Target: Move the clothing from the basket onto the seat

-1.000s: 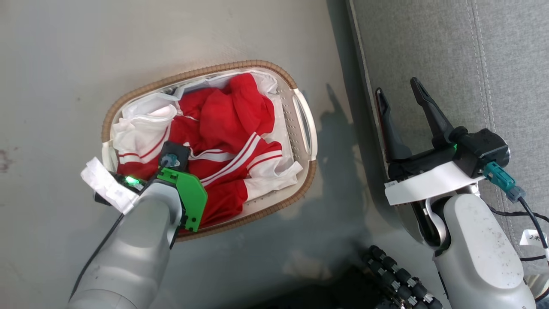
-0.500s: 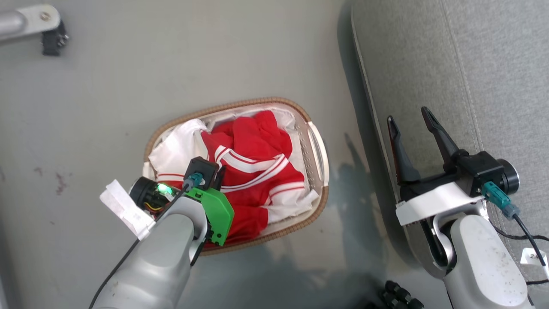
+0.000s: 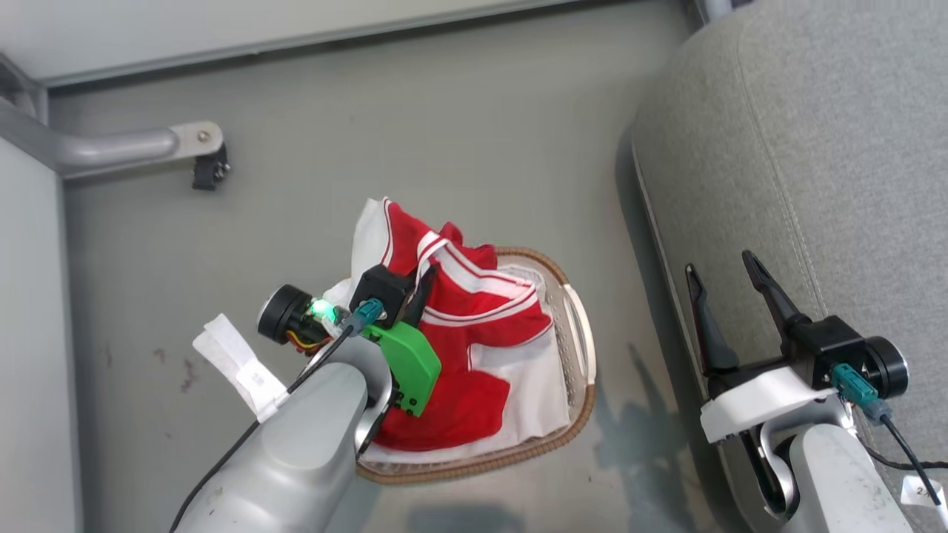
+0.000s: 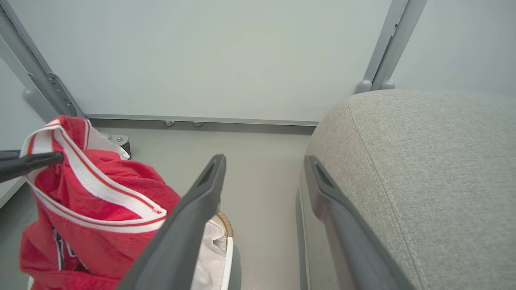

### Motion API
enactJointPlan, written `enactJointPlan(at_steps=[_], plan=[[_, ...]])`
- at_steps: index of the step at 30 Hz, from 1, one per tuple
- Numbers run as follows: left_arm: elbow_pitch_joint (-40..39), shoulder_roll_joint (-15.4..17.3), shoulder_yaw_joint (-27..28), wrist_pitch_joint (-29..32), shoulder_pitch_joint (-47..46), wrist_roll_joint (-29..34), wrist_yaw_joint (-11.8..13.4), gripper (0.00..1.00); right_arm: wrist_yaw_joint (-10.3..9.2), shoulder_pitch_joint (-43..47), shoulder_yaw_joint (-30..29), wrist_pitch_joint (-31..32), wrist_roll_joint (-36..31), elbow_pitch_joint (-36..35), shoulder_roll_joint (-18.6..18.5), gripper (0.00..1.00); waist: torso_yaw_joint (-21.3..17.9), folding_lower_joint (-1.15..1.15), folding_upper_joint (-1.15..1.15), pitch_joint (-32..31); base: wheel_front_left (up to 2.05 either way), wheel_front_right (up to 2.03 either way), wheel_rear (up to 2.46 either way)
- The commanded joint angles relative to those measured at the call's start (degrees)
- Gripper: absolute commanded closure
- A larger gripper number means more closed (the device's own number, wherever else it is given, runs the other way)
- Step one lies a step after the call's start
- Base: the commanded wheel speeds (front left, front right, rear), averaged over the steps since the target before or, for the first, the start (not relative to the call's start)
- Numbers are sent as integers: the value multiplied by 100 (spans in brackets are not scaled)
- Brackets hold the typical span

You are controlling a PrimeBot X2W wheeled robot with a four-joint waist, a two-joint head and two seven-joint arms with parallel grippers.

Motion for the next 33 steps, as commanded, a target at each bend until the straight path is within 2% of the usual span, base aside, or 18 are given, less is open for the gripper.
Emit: enactJointPlan(at_steps=[1,10,21,28,33], plan=[[-141,90,7,-31,34,89,8,100,-6,122,-30,-28,-62,31,-23,0,258,0,0,-513,0,0,0],[-1068,522,3,-33,-194,384,-50,100,-6,388,-64,-28,-142,87,-22,0,315,0,0,-1149,0,0,0],[-1434,1073,-183,111,-1148,441,-173,100,-6,526,128,-28,-97,6,-22,0,232,0,0,-1689,0,0,0],[-1513,1213,-316,226,-1669,299,-194,100,-6,537,451,-28,6,-135,-21,0,176,0,0,-1817,0,0,0],[-1493,1251,-500,332,-1941,175,-196,100,-6,380,950,-28,147,-289,-22,0,152,0,0,-1865,0,0,0]])
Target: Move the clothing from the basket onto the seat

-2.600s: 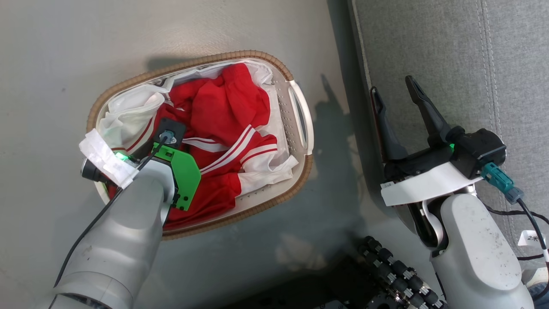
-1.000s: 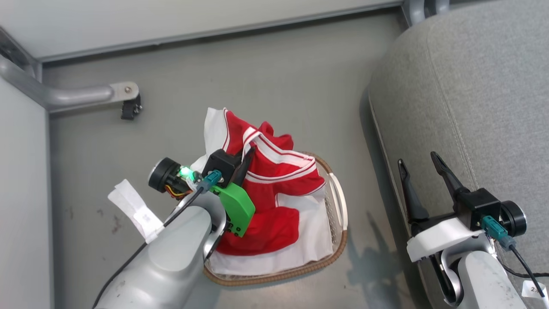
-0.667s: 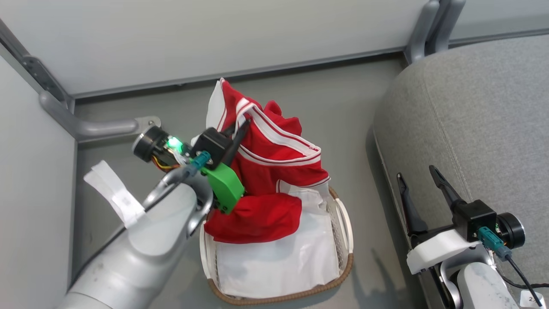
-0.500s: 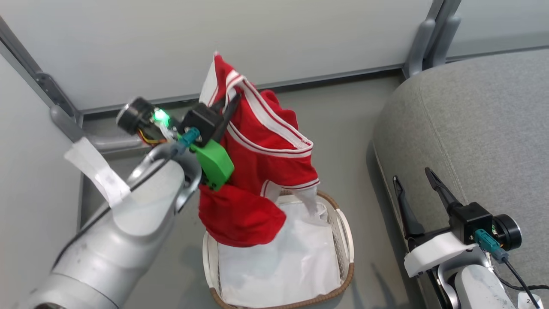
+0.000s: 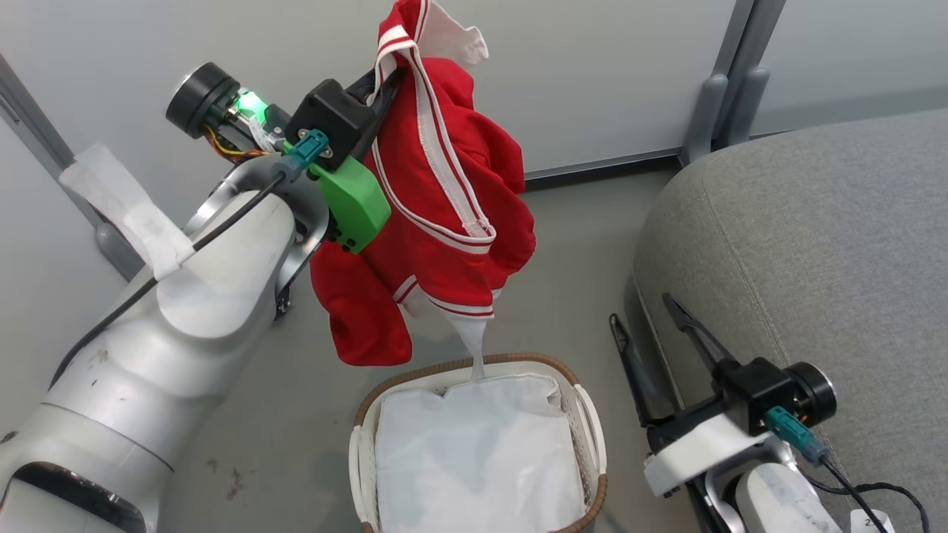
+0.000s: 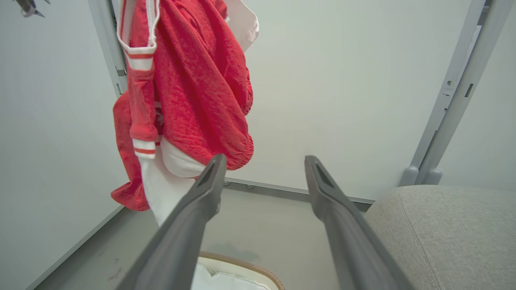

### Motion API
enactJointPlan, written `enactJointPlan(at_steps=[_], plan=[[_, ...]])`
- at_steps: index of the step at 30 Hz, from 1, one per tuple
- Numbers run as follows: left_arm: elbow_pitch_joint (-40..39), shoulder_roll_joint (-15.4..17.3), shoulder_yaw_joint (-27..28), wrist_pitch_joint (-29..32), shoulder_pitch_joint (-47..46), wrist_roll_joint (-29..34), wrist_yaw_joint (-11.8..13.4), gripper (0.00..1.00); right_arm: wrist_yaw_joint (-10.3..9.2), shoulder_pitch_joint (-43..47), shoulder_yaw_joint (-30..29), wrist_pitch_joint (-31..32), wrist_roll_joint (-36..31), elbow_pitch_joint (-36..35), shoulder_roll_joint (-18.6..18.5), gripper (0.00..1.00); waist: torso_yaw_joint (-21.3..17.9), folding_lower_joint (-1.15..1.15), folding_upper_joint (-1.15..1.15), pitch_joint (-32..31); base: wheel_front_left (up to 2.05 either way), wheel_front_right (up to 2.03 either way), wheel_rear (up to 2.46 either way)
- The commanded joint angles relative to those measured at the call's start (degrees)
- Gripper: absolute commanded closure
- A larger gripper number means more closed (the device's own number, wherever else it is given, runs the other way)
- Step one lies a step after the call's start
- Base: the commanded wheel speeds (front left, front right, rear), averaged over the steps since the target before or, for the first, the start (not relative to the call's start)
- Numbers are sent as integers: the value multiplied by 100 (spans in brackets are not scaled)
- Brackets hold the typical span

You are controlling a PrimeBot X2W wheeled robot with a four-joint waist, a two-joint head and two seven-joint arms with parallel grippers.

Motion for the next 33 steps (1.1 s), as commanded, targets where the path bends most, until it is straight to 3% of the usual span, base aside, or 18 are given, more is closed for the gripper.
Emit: enactJointPlan(at_steps=[1,8,13,27,33], plan=[[6,34,-41,35,-149,-57,-11,100,-6,-96,163,-28,86,-68,-20,0,-5,0,0,-16,0,0,0],[98,-110,-330,92,-381,-254,-2,100,-5,-452,962,-28,358,-209,-22,0,19,0,0,-73,0,0,0],[84,-234,-527,49,-478,-330,-1,100,-6,-828,1188,-28,402,-136,-19,0,81,0,0,-112,0,0,0],[-135,-429,-902,-125,-622,-481,-2,100,-6,-1831,791,-28,-454,498,-20,0,254,0,0,-183,0,0,0],[-253,-455,-1023,-185,-590,-529,-2,100,-6,-2121,820,-27,-536,956,-20,0,270,0,0,-225,0,0,0]])
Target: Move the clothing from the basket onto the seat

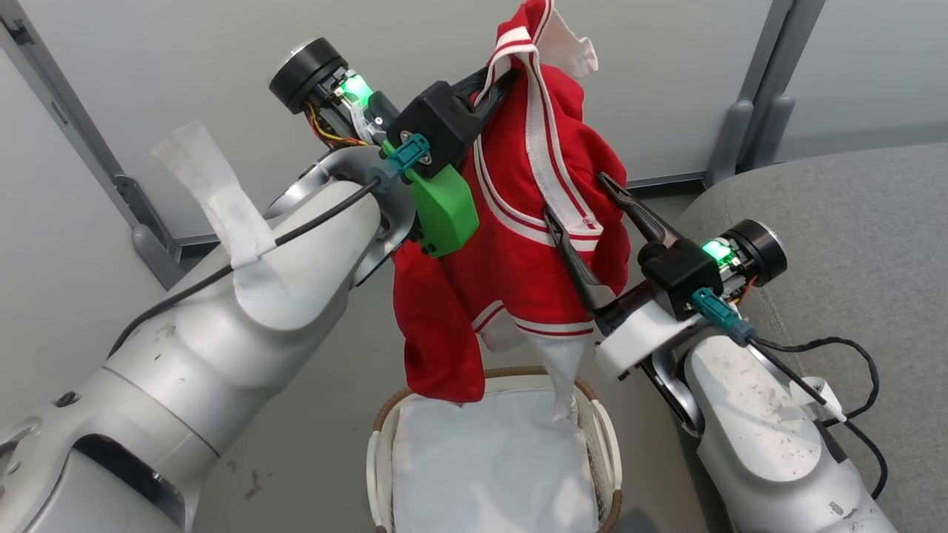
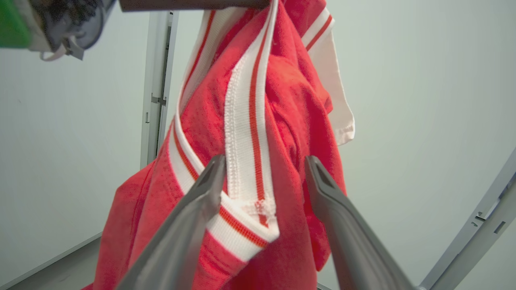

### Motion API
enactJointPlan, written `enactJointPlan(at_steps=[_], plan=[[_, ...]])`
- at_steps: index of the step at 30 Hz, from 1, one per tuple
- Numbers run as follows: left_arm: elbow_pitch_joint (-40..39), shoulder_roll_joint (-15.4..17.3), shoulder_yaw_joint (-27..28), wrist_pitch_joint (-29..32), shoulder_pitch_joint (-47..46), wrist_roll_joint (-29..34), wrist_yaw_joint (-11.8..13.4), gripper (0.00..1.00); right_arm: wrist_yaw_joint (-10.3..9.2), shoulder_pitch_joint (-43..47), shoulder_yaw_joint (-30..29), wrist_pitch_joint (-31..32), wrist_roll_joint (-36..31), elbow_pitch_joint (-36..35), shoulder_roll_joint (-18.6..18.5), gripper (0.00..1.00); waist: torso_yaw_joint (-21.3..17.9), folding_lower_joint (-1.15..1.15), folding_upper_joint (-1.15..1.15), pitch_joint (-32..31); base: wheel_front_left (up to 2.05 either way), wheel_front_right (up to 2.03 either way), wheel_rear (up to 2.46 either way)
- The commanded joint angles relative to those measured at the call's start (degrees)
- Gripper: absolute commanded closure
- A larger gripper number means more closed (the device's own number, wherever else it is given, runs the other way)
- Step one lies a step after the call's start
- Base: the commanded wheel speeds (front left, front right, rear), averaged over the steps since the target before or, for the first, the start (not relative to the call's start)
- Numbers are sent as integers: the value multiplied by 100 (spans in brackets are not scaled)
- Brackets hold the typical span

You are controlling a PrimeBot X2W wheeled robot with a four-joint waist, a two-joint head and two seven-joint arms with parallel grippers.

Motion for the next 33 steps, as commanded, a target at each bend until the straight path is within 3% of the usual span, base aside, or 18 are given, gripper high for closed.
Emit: enactJointPlan(at_steps=[1,19,20,21,22,24,33], plan=[[-50,-27,-16,-49,-40,-71,13,100,-6,-76,45,-26,13,126,-19,0,7,0,0,-16,0,0,0],[-391,-211,-380,-17,-62,-446,13,100,-6,-961,1021,-20,1170,1661,-19,0,162,0,0,-76,0,0,0],[-401,-208,-390,-17,-63,-462,13,100,-6,-1015,1054,-20,1223,1720,-19,20,169,0,0,-74,0,0,0],[-408,-203,-398,-12,-62,-474,13,100,-6,-1066,1081,-20,1253,1774,-19,53,176,0,0,-72,0,0,0],[-410,-191,-407,-3,-54,-501,13,100,-6,-1118,1108,-20,1270,1839,-19,64,184,0,0,-68,0,0,0],[-406,-164,-413,1,-47,-529,13,100,-6,-1175,1138,-20,1294,1906,-19,100,197,0,0,-60,0,0,0],[-219,-41,-332,11,106,-750,17,100,-6,-1207,1206,-20,1347,1945,-19,100,187,0,0,-24,0,0,0]])
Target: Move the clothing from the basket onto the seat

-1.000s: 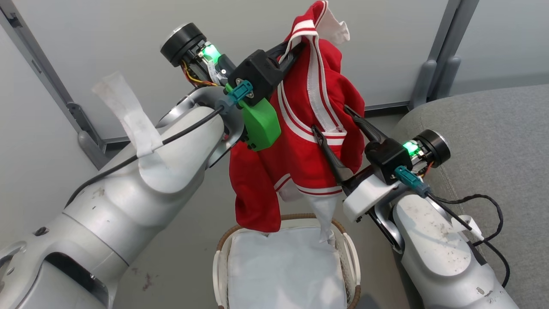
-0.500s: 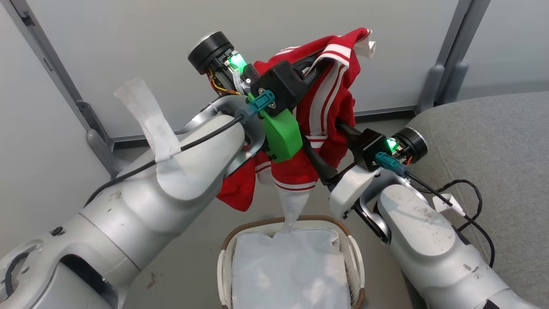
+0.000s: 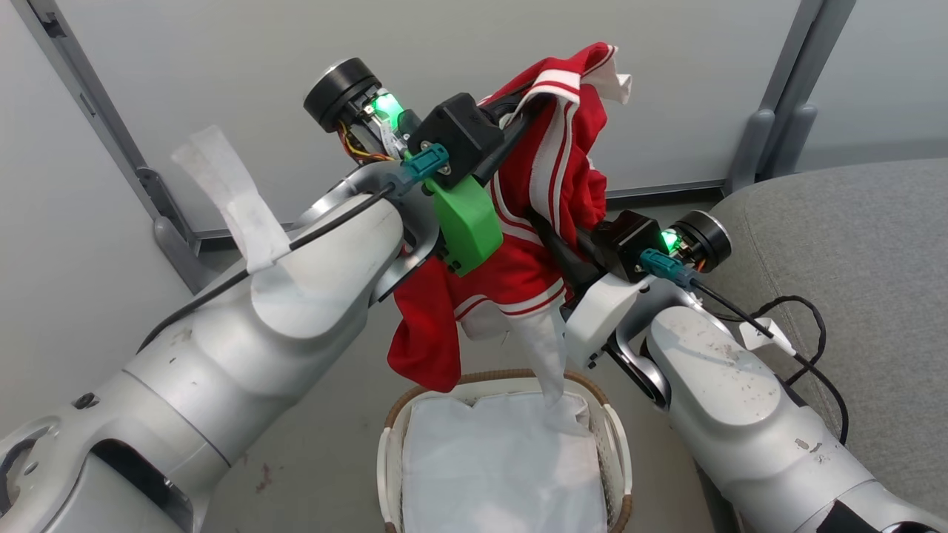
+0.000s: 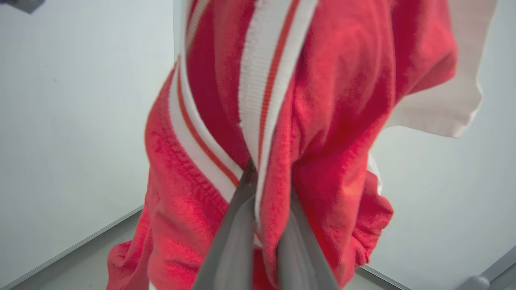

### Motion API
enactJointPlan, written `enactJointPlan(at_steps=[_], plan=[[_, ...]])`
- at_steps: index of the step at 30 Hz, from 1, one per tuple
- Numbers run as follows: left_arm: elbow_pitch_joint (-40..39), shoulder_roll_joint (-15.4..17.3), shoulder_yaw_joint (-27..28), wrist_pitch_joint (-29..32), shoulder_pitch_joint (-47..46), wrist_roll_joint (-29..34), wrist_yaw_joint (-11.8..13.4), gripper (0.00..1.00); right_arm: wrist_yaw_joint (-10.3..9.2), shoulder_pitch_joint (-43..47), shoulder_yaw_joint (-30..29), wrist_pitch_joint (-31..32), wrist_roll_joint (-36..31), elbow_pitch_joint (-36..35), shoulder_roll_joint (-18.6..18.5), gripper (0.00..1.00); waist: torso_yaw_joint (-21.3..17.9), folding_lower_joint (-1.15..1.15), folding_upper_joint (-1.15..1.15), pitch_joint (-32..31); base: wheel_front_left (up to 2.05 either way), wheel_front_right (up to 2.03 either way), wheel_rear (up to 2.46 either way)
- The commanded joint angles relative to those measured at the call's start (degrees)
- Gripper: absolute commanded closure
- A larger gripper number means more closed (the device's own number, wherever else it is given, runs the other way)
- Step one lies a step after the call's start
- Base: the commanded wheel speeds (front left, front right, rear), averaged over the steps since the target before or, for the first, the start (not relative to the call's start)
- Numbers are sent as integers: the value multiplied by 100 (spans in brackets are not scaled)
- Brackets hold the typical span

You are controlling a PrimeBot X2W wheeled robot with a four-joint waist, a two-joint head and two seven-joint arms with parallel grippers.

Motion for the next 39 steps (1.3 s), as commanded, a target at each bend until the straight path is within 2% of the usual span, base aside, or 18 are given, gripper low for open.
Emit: enactJointPlan(at_steps=[1,13,14,15,16,17,18,19,26,30,39], plan=[[56,53,36,3,111,-80,22,100,-6,-15,-2,-12,41,-10,-19,100,-17,0,0,8,0,0,0],[558,211,210,38,328,-518,22,100,-6,71,-211,-13,48,-289,-17,100,-112,0,0,56,0,0,0],[605,222,228,43,361,-571,21,97,-6,76,-248,-13,28,-326,-18,100,-117,0,0,60,0,0,0],[638,233,237,54,394,-610,20,89,-6,82,-276,-13,14,-347,-18,100,-120,0,0,62,0,0,0],[667,244,256,47,431,-676,19,76,-6,86,-318,-13,1,-377,-18,100,-121,0,0,65,0,0,0],[685,248,284,25,459,-741,18,57,-6,84,-354,-13,-25,-396,-18,100,-121,0,0,71,0,0,0],[702,248,326,-3,512,-843,18,15,-6,83,-402,-13,-41,-415,-18,100,-119,0,0,77,0,0,0],[713,253,351,-17,553,-891,17,0,-6,86,-433,-13,-59,-427,-18,100,-117,0,0,80,0,0,0],[704,258,587,-188,1042,-1250,15,0,-6,106,-753,-13,-255,-521,-18,100,-84,0,0,108,0,0,0],[564,151,813,-232,1455,-1359,14,0,-6,112,-937,-14,-351,-564,-19,100,-61,0,0,114,0,0,0],[-175,-119,1728,-224,2878,-839,144,0,-6,141,-1340,-14,-641,-645,-18,100,-56,0,0,124,0,0,0]])
